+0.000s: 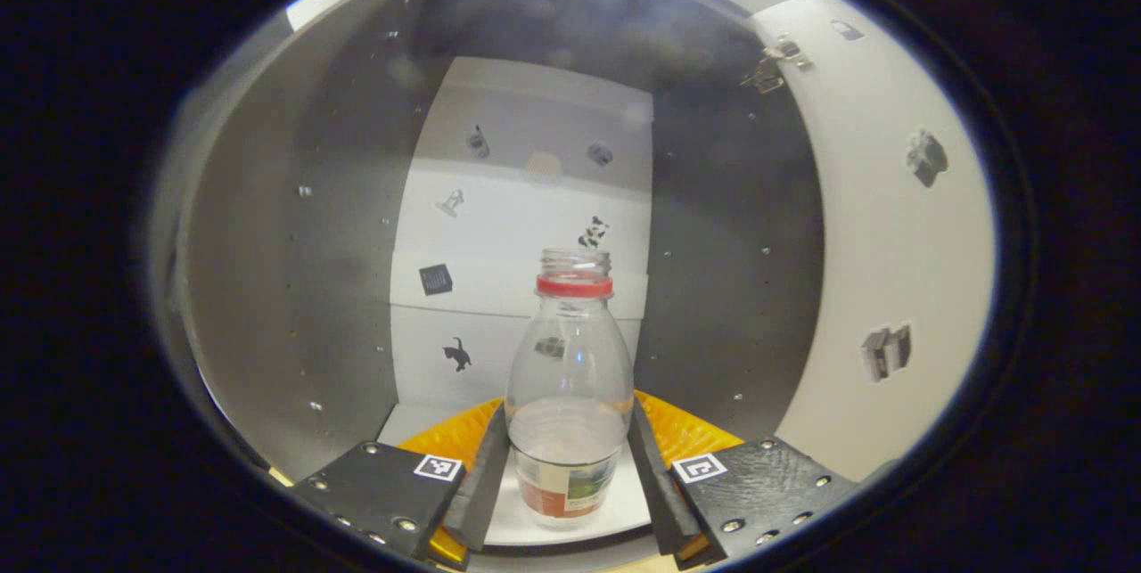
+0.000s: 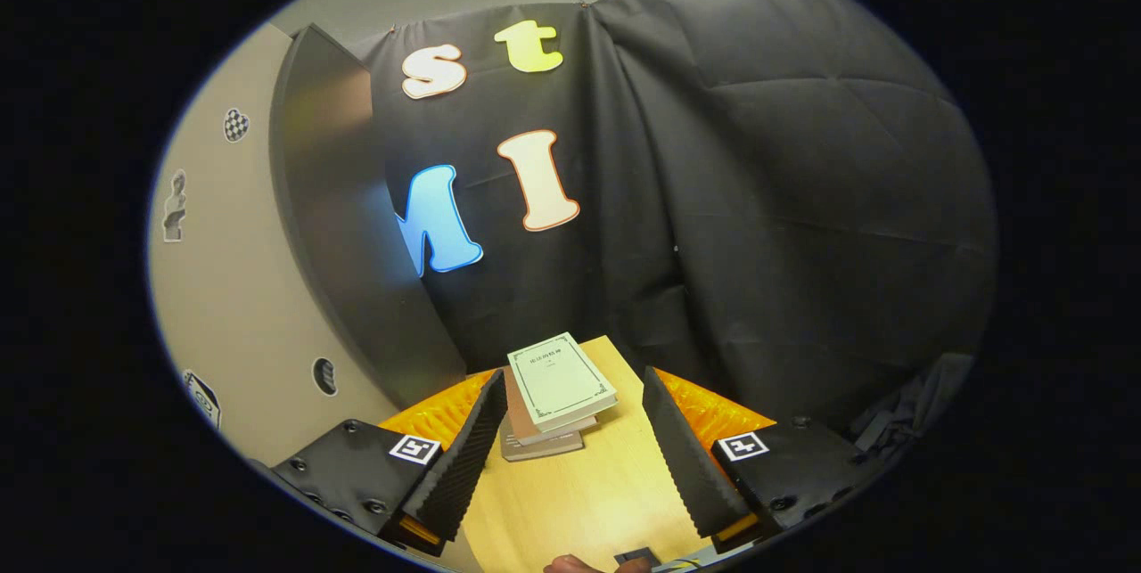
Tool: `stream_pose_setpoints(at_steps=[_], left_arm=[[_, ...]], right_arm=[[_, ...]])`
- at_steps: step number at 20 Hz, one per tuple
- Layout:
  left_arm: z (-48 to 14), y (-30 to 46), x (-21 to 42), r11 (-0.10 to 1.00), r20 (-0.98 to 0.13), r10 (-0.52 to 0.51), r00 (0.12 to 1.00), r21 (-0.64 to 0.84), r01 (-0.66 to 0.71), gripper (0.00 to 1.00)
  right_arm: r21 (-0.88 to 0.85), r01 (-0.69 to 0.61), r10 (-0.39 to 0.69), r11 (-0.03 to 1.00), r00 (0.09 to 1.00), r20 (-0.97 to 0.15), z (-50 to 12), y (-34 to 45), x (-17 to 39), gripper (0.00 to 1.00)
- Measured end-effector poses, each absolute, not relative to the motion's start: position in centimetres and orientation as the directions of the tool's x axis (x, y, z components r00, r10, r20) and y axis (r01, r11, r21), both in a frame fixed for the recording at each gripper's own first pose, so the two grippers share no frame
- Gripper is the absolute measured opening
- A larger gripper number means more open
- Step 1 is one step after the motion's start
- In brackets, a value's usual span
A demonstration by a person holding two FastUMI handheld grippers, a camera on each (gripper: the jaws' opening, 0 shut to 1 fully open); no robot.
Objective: Open the cabinet door with the right hand, grasp the bottle in the cabinet with the left hand and place it on the coaster, then close the cabinet door with the right hand.
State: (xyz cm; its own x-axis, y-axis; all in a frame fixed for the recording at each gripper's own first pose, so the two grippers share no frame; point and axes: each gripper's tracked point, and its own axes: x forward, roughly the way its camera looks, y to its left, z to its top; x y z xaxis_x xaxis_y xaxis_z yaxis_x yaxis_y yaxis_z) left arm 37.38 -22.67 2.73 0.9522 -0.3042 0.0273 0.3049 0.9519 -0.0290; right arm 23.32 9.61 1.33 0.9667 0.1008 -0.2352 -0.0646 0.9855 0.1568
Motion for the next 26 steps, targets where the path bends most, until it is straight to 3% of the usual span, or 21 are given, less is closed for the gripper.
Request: stream_pose_setpoints(at_steps=[6,12,15,16,26], left_arm=[[5.1,-19.9,29.9,0.940,0.058,-0.340,0.938,0.011,0.340,0.70],[4.1,-14.0,23.6,0.956,0.046,-0.292,0.955,0.023,0.291,0.68],[1.5,-9.9,21.2,0.971,0.013,-0.237,0.971,0.018,0.237,0.68],[0.5,-8.5,20.4,0.977,0.008,-0.215,0.977,0.015,0.215,0.72],[-12.0,3.0,13.2,0.998,-0.087,-0.061,0.994,0.028,0.063,0.68]], right_arm=[[0.133,-0.042,0.072,0.990,0.972,-0.225,1.1,9.8,19.6,0.97],[0.144,-0.014,0.043,0.990,0.979,-0.201,1.8,9.8,16.5,0.97],[0.120,-0.017,0.041,0.993,0.979,-0.198,2.0,10.3,15.3,0.97],[0.106,-0.019,0.040,0.994,0.980,-0.195,2.0,10.5,15.0,0.97],[0.094,-0.029,0.051,0.995,0.969,-0.241,0.2,12.0,11.5,0.97]])
